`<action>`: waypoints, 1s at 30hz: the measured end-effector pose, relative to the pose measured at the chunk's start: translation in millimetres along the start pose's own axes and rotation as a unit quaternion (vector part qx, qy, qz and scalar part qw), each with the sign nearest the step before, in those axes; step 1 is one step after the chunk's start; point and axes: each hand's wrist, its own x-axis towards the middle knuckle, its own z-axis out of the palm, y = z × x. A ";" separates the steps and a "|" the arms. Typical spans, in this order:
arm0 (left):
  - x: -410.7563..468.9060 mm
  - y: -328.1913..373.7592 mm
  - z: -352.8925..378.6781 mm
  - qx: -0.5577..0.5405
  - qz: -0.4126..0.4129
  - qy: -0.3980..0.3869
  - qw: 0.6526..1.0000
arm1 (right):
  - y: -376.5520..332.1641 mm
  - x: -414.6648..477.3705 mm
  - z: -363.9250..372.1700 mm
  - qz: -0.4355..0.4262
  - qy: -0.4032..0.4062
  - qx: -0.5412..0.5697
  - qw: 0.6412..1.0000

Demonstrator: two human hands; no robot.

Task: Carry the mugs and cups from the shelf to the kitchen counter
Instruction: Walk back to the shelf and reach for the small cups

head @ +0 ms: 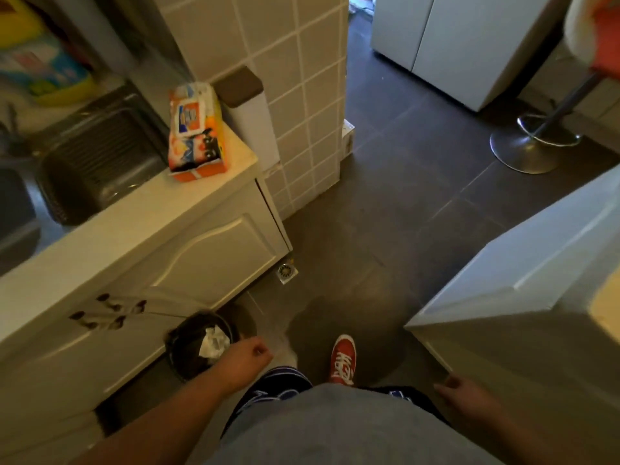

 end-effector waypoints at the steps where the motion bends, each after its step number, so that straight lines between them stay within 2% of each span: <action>1: 4.4 0.8 -7.4 0.000 -0.006 0.005 1.000 | -17.3 8.7 -10.0 -0.006 -0.007 0.012 1.000; 8: 49.9 -6.1 -52.1 0.008 -0.086 -0.012 0.996 | -162.3 56.6 -60.8 -0.114 -0.014 0.013 0.993; 12: 99.5 1.0 -80.0 0.017 -0.092 -0.032 0.995 | -232.7 86.2 -94.6 -0.128 -0.022 0.054 0.990; 16: 162.9 41.8 -119.3 -0.007 -0.087 -0.032 0.996 | -263.6 116.1 -142.0 -0.114 -0.002 0.065 0.991; 23: 262.9 203.3 -191.3 0.088 0.026 -0.066 0.994 | -237.6 135.7 -219.4 0.014 0.081 0.138 0.987; 30: 340.4 397.7 -214.7 0.116 0.113 -0.119 0.980 | -188.4 151.8 -261.9 0.139 0.076 0.243 0.957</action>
